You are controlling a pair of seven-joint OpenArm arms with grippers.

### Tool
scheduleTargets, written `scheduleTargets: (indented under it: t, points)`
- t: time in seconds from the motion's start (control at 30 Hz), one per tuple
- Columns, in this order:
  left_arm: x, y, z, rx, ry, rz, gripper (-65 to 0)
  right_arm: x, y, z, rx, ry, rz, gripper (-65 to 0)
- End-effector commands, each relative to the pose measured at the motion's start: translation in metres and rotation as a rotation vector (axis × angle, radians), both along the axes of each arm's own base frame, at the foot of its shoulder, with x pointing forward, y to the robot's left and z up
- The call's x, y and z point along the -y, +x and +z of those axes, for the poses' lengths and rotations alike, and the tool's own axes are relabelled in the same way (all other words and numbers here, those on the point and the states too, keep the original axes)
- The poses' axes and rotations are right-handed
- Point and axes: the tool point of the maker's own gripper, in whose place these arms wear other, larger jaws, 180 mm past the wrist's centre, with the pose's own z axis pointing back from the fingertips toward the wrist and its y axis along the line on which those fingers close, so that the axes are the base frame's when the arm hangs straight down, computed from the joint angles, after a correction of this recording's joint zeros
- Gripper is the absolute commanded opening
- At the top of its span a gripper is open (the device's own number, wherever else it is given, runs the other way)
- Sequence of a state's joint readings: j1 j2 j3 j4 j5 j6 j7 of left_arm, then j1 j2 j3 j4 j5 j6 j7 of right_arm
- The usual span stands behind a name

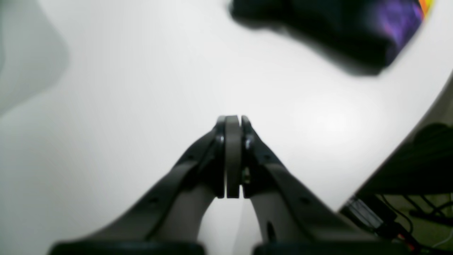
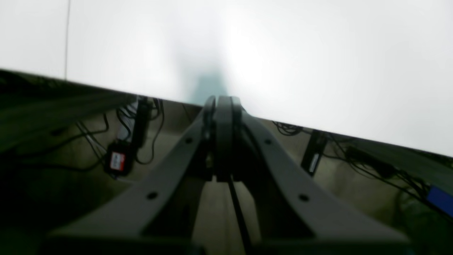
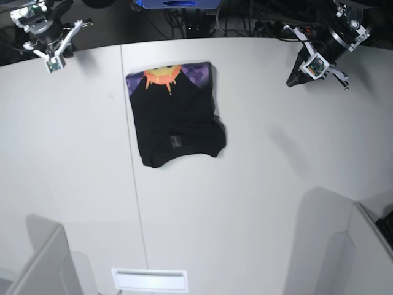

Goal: Fold the T-shirt properly

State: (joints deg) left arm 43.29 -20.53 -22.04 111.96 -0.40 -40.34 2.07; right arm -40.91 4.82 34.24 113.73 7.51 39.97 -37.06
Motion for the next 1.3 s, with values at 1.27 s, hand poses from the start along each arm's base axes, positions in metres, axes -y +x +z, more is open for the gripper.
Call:
scheduleTargets:
  t: [1.27]
  points:
    - [-0.059,-0.233,-0.240,-0.778,-0.224,0.659,-65.0,-0.060,-0.169,-0.194,-0.752,0.258,0.124,-65.0]
